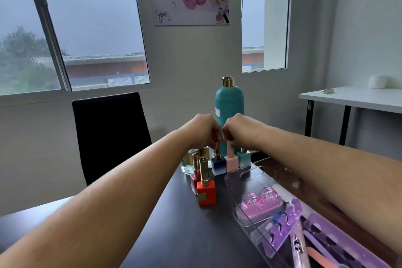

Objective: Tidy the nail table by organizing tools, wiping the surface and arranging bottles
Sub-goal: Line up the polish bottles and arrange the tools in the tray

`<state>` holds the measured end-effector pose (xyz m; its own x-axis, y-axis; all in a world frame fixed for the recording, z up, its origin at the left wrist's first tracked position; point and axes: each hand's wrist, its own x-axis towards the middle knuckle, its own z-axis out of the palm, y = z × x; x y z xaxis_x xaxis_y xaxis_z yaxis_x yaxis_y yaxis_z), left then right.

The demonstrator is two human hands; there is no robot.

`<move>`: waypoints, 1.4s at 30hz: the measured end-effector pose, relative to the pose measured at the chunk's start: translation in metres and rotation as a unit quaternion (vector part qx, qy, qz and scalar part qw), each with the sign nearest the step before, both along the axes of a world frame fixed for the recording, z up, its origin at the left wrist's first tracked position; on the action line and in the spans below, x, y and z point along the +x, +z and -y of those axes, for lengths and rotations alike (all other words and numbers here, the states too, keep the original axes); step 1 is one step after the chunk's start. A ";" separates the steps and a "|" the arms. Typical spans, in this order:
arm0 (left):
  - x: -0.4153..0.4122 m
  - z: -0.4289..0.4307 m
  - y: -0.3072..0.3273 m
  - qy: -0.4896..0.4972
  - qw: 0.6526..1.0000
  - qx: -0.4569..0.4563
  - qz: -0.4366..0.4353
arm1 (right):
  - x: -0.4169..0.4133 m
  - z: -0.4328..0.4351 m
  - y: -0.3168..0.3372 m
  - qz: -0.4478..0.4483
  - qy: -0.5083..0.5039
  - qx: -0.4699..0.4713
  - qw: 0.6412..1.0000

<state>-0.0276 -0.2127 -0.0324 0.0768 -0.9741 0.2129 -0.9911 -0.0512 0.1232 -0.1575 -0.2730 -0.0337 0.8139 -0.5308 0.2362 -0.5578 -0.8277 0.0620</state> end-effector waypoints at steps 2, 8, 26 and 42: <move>0.000 0.002 -0.002 0.004 1.000 -0.008 -0.003 | 0.000 0.001 -0.001 -0.002 0.000 -0.010 1.000; -0.002 0.006 -0.004 0.010 1.000 -0.023 -0.009 | -0.001 0.005 -0.003 -0.005 0.004 -0.017 1.000; 0.004 -0.003 0.004 0.030 0.996 -0.064 -0.059 | -0.009 0.004 0.007 0.046 0.014 0.003 0.999; 0.023 -0.104 -0.016 0.020 0.981 -0.039 -0.190 | -0.007 -0.072 0.009 0.073 0.112 0.167 0.977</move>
<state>-0.0044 -0.1088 -0.0486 0.2021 -0.9507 0.2352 -0.8700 -0.0640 0.4888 -0.1649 -0.2011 -0.0247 0.8886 -0.4113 0.2029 -0.3435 -0.8901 -0.2997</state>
